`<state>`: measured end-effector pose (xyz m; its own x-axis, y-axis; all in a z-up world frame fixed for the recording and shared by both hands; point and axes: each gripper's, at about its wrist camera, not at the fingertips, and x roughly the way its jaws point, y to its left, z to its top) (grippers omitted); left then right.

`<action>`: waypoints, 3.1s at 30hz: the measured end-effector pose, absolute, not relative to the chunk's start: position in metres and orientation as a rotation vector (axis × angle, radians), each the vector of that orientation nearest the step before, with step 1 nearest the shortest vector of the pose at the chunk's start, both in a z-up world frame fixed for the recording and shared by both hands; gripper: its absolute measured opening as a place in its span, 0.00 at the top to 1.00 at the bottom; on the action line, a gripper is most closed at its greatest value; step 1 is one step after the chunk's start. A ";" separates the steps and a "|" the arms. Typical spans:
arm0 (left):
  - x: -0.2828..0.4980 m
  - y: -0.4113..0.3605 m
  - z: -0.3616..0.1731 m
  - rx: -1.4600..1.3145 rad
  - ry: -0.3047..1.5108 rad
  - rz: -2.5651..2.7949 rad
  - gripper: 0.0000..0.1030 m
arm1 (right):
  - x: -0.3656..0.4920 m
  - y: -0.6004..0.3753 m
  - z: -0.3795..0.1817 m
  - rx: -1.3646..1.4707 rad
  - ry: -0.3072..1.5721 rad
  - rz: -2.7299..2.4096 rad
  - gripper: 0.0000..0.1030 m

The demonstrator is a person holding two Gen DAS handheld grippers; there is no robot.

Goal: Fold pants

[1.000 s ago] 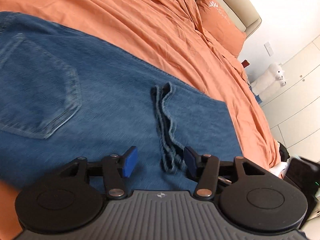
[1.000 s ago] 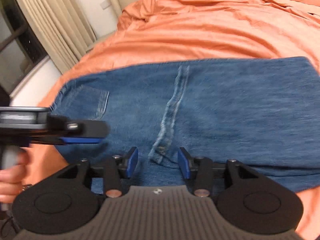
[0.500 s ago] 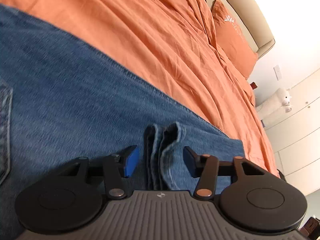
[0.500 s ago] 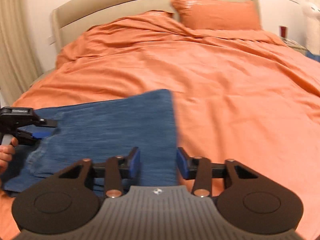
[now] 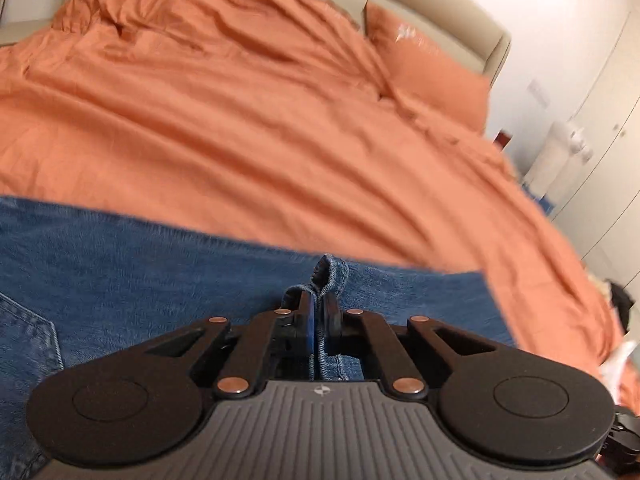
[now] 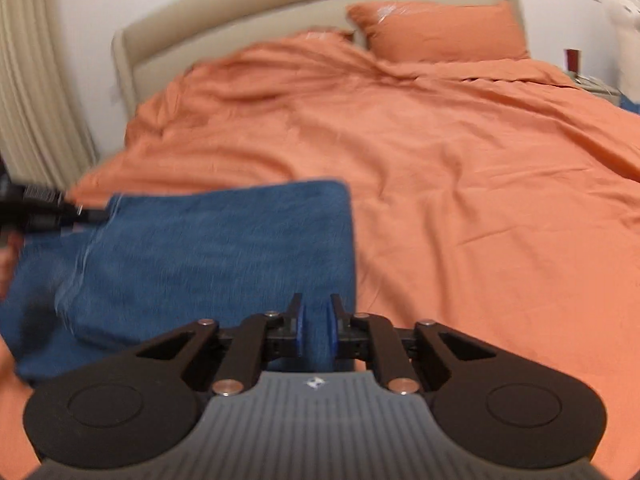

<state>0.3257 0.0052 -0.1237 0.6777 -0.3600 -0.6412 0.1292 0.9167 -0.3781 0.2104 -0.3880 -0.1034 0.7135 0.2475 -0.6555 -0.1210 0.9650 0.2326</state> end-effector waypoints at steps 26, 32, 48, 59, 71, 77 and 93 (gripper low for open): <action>0.216 -0.048 -0.129 -0.049 0.848 -0.211 0.78 | 0.202 -0.312 -0.116 -0.035 0.743 0.347 0.91; 0.213 -0.039 -0.152 -0.106 0.926 -0.193 0.72 | 0.199 -0.298 -0.138 -0.083 0.803 0.346 0.90; 0.172 0.045 -0.046 -0.013 0.866 -0.161 0.53 | 0.196 -0.281 -0.092 -0.215 0.789 0.387 0.88; 0.162 0.193 -0.017 -0.308 0.804 0.028 0.38 | 0.214 -0.227 -0.039 -0.309 0.797 0.556 0.72; 0.148 0.307 -0.113 -0.801 0.769 0.179 0.30 | 0.256 -0.173 -0.063 -0.463 0.869 0.622 0.72; 0.156 0.346 -0.153 -1.044 0.715 0.215 0.29 | 0.286 -0.161 -0.077 -0.464 0.912 0.655 0.74; 0.201 0.345 -0.170 -0.917 0.675 0.256 0.43 | 0.339 -0.132 -0.114 -0.440 1.021 0.782 0.81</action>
<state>0.2011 0.3445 -0.1697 0.7675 -0.0739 -0.6368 -0.4780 0.5958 -0.6454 0.3392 -0.1315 -0.1141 0.2925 0.3700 -0.8818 -0.7546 0.6557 0.0248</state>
